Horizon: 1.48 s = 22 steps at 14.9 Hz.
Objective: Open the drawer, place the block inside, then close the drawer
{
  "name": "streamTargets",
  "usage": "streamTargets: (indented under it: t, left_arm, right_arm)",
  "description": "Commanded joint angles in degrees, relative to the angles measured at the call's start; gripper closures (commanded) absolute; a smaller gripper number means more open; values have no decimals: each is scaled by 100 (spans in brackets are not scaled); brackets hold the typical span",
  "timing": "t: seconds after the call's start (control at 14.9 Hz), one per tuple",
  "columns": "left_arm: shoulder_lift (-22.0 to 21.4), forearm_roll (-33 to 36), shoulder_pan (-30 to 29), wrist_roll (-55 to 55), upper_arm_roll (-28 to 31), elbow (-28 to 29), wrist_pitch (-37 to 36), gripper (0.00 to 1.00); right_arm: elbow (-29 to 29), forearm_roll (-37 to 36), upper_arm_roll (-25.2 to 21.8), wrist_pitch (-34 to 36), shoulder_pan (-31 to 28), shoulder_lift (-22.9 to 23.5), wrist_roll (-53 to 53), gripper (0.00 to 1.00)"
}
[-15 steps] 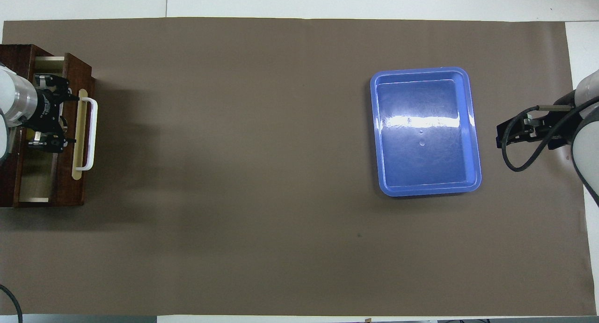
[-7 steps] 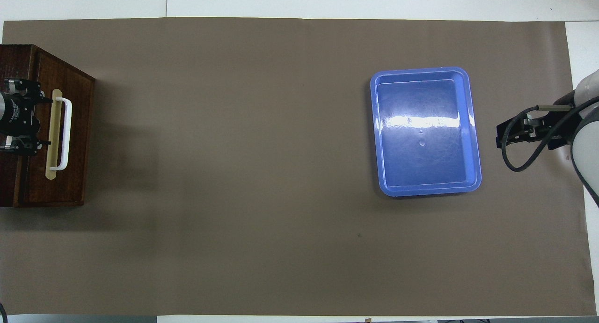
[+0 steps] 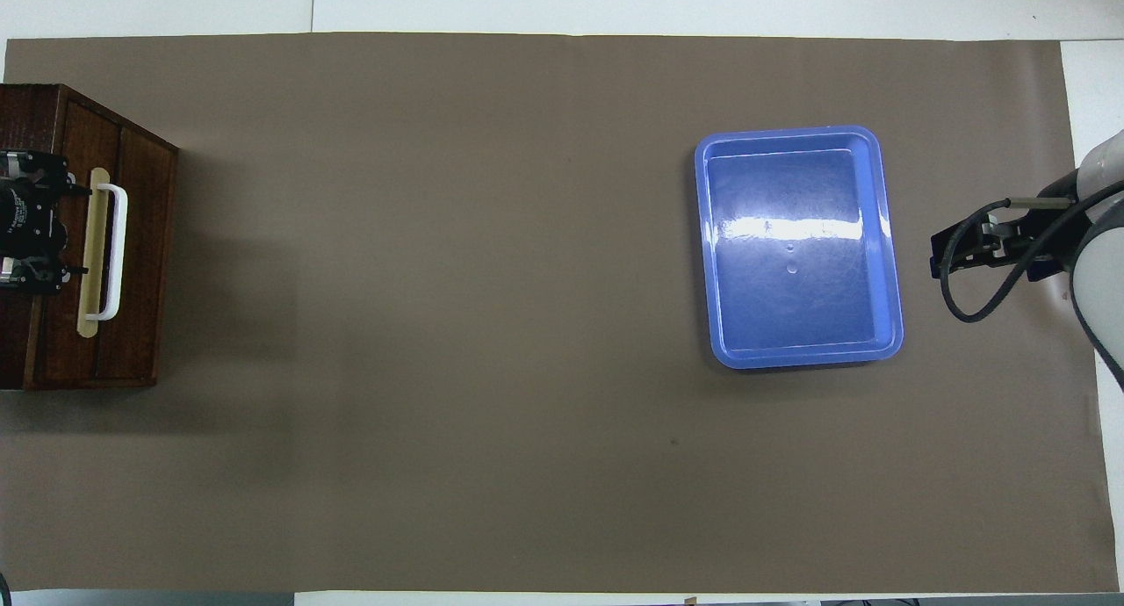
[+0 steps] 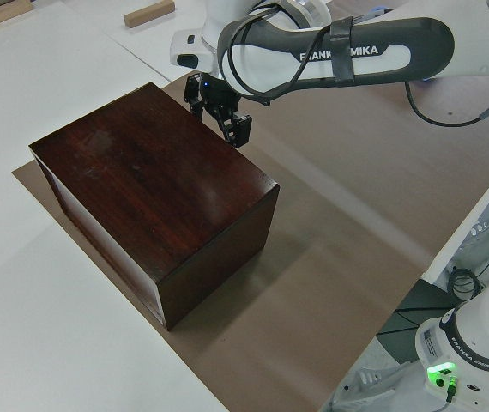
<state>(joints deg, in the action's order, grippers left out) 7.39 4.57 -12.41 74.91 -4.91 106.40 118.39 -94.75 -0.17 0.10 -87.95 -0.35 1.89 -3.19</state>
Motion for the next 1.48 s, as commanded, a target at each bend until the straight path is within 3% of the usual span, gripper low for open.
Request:
streamTargets:
  t: [0.0,0.54,0.81,1.41]
  left_arm:
    - [-132,62,-43,-931,-54,-418,-762,0]
    - [-861,-70,334,-4930,-353,-454,-2160,0]
    - [-871,-668,571,-5872,-309,-629,-2267,0]
    - [-888,-607,1379,-7474,103,-770,-2944,0]
  right_arm:
    - [-167,-106,52,-56,-26,-145,-103,0]
    - [-175,-106,52,-47,-26,-153,-94,0]
    - [-158,-106,52,-47,-35,-145,-77,0]
    - [-158,-106,52,-47,-35,-145,-86,0]
